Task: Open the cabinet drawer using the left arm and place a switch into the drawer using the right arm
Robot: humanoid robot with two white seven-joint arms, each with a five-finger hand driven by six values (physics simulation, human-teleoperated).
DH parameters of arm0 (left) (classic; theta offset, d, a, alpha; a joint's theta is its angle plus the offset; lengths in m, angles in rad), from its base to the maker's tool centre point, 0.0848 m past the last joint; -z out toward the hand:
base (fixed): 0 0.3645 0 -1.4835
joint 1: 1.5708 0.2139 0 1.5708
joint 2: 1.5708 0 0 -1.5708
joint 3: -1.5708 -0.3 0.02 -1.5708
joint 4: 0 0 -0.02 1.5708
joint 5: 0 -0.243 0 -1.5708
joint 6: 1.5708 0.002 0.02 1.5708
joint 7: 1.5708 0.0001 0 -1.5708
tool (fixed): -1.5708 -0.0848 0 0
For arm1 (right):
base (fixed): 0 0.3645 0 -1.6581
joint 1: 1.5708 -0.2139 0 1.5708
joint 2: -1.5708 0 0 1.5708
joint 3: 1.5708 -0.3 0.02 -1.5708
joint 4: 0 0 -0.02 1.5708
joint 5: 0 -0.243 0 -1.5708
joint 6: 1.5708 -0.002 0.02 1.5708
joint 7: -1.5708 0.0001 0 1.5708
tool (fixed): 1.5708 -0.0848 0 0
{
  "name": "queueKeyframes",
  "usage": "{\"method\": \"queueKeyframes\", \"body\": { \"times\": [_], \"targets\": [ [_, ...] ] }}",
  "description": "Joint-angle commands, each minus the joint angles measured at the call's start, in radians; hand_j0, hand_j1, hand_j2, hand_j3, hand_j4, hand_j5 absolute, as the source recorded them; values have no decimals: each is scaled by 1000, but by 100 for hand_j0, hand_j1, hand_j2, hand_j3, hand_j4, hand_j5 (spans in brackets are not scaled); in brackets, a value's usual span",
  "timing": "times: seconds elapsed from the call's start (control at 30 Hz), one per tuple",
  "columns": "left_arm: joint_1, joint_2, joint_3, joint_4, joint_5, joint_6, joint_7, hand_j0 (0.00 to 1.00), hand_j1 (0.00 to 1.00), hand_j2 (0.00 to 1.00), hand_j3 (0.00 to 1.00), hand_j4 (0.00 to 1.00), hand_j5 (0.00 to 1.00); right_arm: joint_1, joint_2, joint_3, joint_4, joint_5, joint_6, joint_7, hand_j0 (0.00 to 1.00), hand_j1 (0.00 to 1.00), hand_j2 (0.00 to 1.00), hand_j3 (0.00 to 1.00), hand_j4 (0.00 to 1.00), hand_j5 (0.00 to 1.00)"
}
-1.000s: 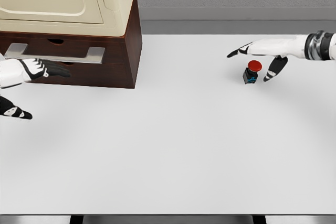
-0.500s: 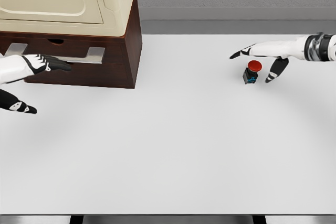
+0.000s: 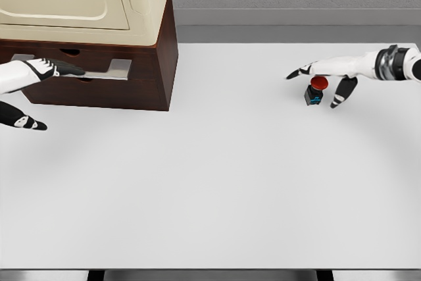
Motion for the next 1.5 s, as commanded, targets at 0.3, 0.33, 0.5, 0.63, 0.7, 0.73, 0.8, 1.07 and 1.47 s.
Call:
{"method": "queueKeyframes", "body": {
  "times": [0.3,0.33,0.5,0.63,0.7,0.73,0.8,1.07,1.47],
  "targets": [
    [-14,-61,-2,57,-3,2,-7,100,100,100,100,100,100,0,20,-9,25,-5,2,0,65,65,65,65,65,65],
    [-15,-61,-2,65,-5,2,-7,100,100,100,100,100,100,0,20,-9,29,-5,2,0,64,64,64,64,64,64],
    [-17,-63,-5,71,-8,2,-6,100,100,100,100,100,100,-2,24,-9,42,-5,2,0,56,56,56,56,56,56],
    [-17,-78,-5,83,-8,2,-7,100,100,100,100,100,100,-3,36,-9,78,-5,2,0,53,53,53,53,53,53],
    [-17,-78,-5,83,-9,2,-4,100,100,100,100,100,100,-3,40,-9,79,-5,2,0,50,50,50,50,50,50],
    [-17,-78,-5,83,-8,2,-3,100,100,100,100,100,100,-3,42,-9,79,-5,2,0,50,50,50,50,50,50],
    [-17,-78,-5,82,-9,2,-4,100,100,100,100,100,100,-3,42,-9,76,-4,2,0,50,50,50,50,50,50],
    [-18,-80,-5,100,-9,2,-4,100,100,100,100,100,100,-28,43,-12,42,-5,2,0,52,52,52,52,52,52],
    [-18,-118,-5,130,-9,2,-4,100,100,100,100,100,100,-35,42,-20,-4,-21,2,0,52,52,52,52,52,52]
  ]
}}
